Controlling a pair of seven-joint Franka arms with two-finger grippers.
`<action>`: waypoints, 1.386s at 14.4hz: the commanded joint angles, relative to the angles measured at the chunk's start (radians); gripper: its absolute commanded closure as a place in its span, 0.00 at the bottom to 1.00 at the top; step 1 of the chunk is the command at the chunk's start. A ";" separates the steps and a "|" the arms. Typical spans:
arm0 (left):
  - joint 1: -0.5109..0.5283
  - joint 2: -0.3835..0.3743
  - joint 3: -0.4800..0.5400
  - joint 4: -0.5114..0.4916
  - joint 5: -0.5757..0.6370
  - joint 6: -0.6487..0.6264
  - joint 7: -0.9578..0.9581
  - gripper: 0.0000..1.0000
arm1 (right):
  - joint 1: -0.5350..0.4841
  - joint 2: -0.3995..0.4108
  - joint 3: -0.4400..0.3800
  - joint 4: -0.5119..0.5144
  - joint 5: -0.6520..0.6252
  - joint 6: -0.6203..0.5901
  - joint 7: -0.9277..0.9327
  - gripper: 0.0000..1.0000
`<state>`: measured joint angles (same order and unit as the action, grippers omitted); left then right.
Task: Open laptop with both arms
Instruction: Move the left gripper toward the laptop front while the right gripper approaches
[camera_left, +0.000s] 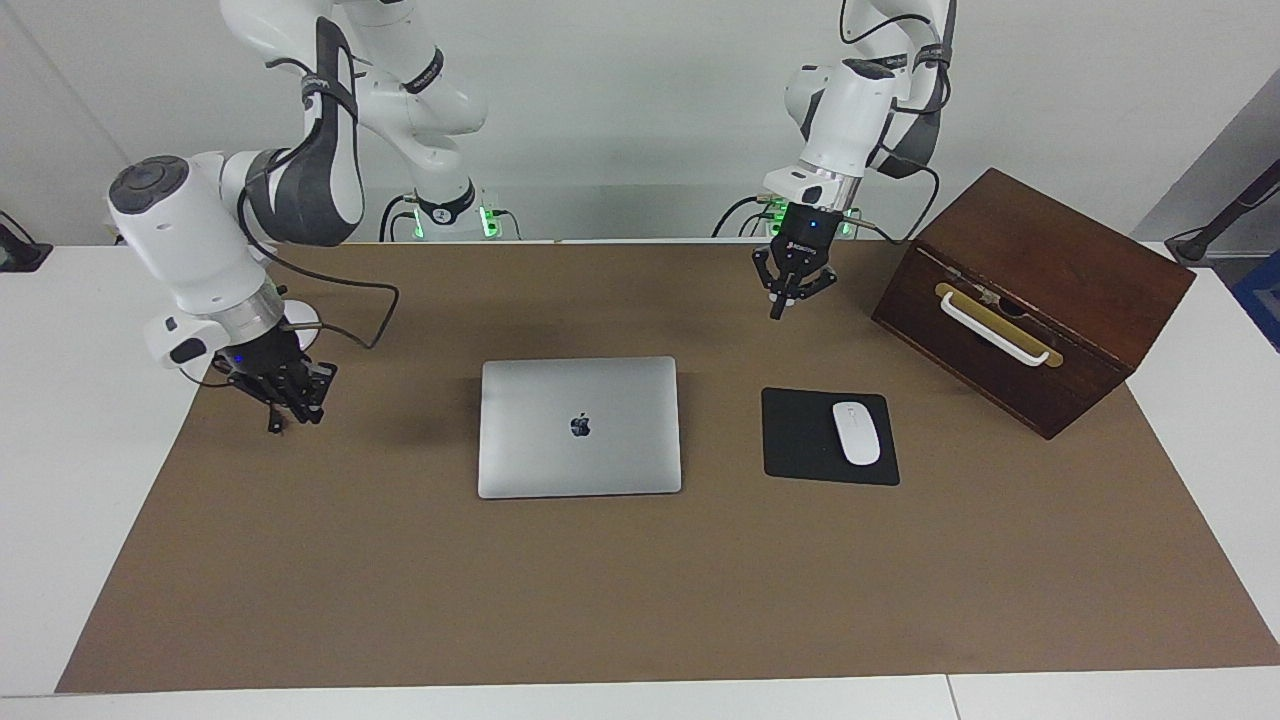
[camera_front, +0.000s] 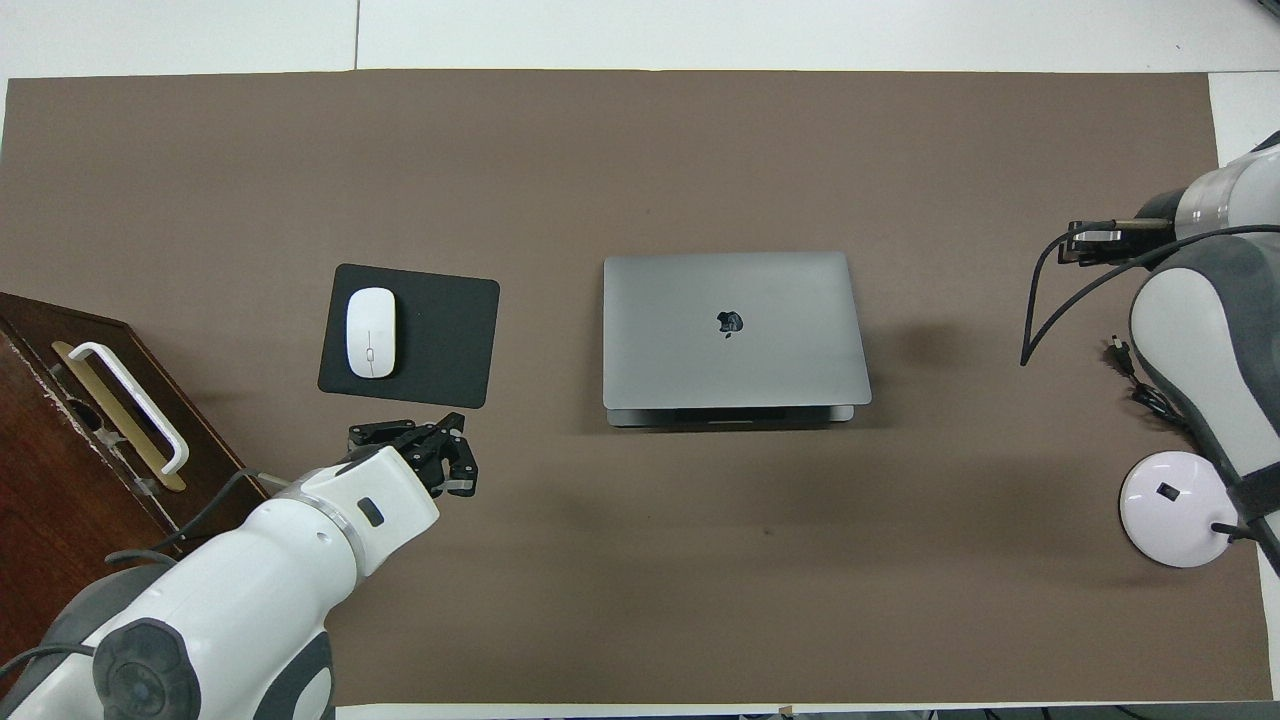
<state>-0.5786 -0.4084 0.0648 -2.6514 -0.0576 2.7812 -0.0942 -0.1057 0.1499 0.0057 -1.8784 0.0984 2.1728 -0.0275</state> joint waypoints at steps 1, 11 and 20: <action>-0.046 -0.007 0.013 -0.053 -0.011 0.092 -0.018 1.00 | -0.003 -0.038 0.007 -0.099 0.075 0.080 -0.002 0.00; -0.179 0.232 0.013 -0.079 -0.011 0.486 -0.093 1.00 | 0.086 -0.119 0.007 -0.361 0.385 0.366 0.009 0.00; -0.263 0.399 0.015 -0.078 -0.013 0.722 -0.167 1.00 | 0.224 -0.151 0.005 -0.436 0.584 0.463 0.184 0.00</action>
<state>-0.8112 -0.0303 0.0650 -2.7282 -0.0578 3.4744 -0.2530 0.0931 0.0278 0.0088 -2.2759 0.6532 2.6002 0.1180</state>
